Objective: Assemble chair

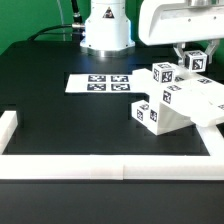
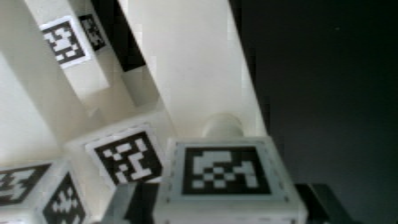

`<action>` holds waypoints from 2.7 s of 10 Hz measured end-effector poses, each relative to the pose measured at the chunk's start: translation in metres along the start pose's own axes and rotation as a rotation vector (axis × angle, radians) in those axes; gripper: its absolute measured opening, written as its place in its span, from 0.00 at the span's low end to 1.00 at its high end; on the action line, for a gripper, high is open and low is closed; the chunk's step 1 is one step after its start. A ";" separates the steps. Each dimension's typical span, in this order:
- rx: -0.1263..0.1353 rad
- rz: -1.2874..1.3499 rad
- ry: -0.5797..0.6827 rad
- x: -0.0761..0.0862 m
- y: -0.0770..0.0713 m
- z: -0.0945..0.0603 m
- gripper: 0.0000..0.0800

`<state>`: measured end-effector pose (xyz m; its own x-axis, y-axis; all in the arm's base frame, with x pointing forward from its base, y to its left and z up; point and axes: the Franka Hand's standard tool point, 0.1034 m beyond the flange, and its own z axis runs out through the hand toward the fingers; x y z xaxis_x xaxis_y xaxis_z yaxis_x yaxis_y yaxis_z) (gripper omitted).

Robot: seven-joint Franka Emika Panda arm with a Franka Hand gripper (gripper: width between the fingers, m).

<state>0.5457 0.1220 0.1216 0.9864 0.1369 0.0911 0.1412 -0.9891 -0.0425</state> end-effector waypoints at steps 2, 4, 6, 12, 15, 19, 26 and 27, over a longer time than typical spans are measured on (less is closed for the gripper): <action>-0.001 0.001 0.006 0.001 0.001 0.000 0.34; -0.002 0.001 0.013 0.001 0.001 0.000 0.34; -0.004 0.001 0.029 -0.003 0.002 0.000 0.34; -0.008 0.000 0.060 0.001 0.002 -0.001 0.34; -0.008 0.001 0.059 0.001 0.002 -0.001 0.34; 0.008 0.082 -0.034 -0.013 -0.003 -0.003 0.34; 0.007 0.082 -0.044 -0.011 -0.003 -0.001 0.34; 0.006 0.081 -0.044 -0.009 -0.003 0.000 0.34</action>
Offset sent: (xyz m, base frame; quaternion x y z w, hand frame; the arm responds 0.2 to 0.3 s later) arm 0.0000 0.0000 0.0000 0.0000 0.0000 0.0000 1.0000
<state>0.5359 0.1238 0.1207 0.9973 0.0591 0.0432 0.0614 -0.9967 -0.0539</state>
